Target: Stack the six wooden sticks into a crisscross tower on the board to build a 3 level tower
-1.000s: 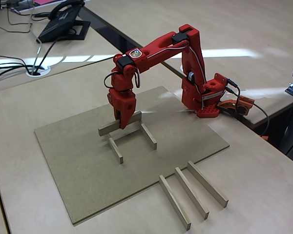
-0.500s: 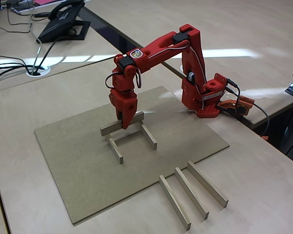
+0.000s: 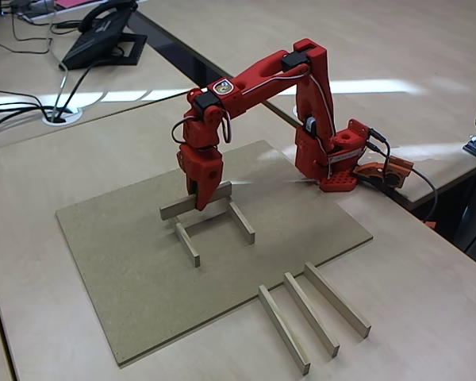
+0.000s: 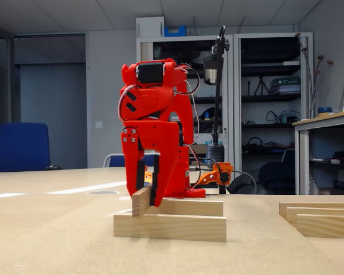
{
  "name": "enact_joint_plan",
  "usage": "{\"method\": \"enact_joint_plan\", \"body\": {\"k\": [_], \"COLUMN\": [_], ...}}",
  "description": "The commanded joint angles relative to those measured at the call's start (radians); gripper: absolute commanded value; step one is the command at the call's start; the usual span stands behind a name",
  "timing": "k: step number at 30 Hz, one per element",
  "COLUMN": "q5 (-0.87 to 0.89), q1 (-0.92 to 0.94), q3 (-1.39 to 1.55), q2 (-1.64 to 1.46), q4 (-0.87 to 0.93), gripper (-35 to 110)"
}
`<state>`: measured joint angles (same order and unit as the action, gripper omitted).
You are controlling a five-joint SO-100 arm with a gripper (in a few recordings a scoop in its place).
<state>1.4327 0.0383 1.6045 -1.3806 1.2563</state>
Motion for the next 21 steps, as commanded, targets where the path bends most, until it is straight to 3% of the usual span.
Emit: {"method": "enact_joint_plan", "body": {"k": [1, 21], "q5": [-0.012, -0.11], "q1": [0.002, -0.032], "q3": [0.002, 0.037], "q2": [-0.063, -0.095], "q4": [-0.012, -0.098], "gripper": [10, 23]}}
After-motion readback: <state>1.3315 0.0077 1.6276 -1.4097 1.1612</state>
